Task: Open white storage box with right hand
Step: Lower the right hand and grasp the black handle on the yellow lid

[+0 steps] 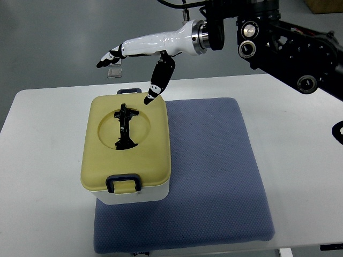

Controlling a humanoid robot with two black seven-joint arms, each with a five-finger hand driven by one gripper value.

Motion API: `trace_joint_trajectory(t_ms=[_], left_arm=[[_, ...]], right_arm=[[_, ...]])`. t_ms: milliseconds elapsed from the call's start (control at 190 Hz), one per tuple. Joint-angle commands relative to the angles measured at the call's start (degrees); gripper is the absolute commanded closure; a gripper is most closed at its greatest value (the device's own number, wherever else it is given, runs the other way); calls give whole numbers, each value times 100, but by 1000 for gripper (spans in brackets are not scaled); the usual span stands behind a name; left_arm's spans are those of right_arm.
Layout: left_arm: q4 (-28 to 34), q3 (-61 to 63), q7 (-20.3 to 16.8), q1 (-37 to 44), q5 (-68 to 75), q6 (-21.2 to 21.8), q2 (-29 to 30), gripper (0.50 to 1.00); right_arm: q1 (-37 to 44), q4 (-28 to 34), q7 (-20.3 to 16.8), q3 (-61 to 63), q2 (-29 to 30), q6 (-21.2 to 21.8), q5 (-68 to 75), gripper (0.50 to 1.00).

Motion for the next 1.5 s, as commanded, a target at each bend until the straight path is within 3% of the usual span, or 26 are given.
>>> trace_joint_trajectory(t_ms=[0, 722, 1018, 1260, 1339, 1413, 1492], left_arm=[[0, 0, 0, -4, 9, 0, 0, 500], [26, 0, 0, -4, 1, 0, 0, 500], [26, 0, 9, -4, 1, 0, 0, 500], [26, 9, 0, -4, 1, 0, 0, 500], [26, 0, 0, 5, 9, 0, 0, 500], [26, 0, 0, -4, 1, 0, 0, 500], [26, 9, 0, -4, 1, 0, 0, 500]], right_arm=[[-134, 0, 2, 1, 104, 0, -66, 544], [-829, 0, 38, 10, 614, 0, -233, 546], [-890, 0, 38, 1, 667, -530, -338, 564], [-908, -18, 38, -8, 667, -626, -417, 648], [-917, -18, 38, -8, 667, -705, -435, 750], [-943, -27, 38, -8, 667, -749, -444, 793], [-961, -27, 46, -8, 667, -758, -444, 887]])
